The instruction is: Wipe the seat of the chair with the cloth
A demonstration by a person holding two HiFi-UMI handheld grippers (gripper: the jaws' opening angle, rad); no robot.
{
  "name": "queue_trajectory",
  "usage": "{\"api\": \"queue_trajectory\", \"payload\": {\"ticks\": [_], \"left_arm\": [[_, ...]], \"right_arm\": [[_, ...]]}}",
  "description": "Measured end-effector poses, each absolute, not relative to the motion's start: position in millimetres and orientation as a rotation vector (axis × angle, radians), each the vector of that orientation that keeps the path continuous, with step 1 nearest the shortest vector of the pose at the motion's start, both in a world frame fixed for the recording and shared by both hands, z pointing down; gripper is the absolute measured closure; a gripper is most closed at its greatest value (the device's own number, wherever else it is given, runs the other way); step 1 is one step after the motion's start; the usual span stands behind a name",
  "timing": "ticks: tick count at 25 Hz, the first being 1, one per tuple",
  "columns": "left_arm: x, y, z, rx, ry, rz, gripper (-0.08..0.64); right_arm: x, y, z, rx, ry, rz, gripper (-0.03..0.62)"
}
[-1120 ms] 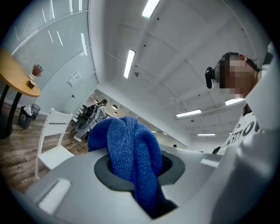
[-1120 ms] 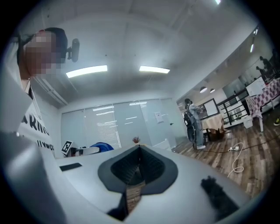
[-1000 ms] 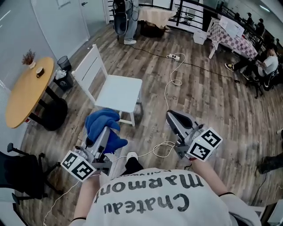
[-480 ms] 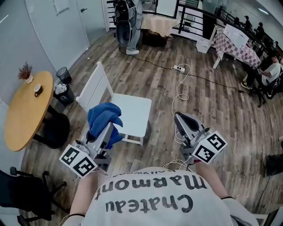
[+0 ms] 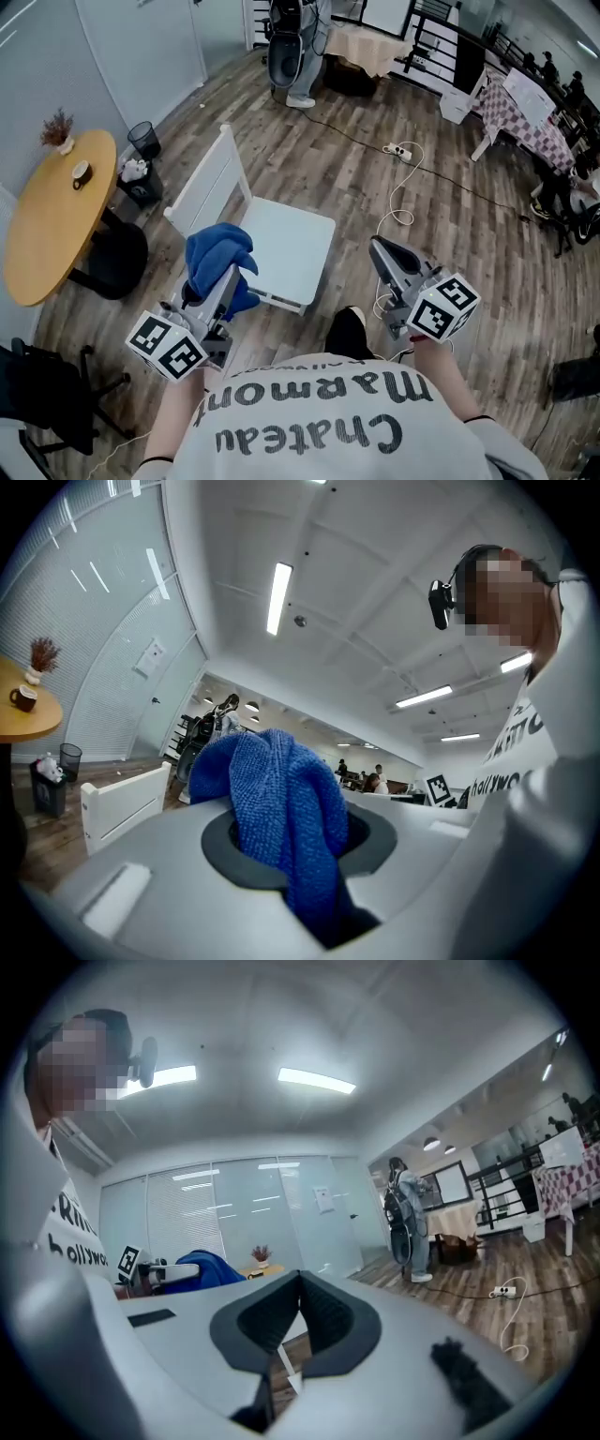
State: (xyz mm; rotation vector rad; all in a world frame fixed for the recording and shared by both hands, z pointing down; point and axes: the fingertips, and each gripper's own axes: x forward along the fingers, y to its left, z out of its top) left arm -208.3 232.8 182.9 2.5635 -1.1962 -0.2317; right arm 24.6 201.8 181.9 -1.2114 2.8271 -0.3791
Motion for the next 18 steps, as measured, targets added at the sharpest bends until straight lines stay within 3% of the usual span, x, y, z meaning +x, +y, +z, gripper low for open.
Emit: {"api": "queue_trajectory", "payload": {"ticks": [4, 18], "left_arm": [[-214.4, 204.7, 200.9, 2.484, -1.324, -0.217, 0.465], [-209.2, 77.5, 225.2, 1.917, -1.834, -0.604, 0.469]], "right_arm": [[18.7, 151.4, 196.0, -1.106, 2.884, -0.417, 0.577], [78.3, -59.7, 219.4, -0.722, 3.213, -0.478, 0.577]]}}
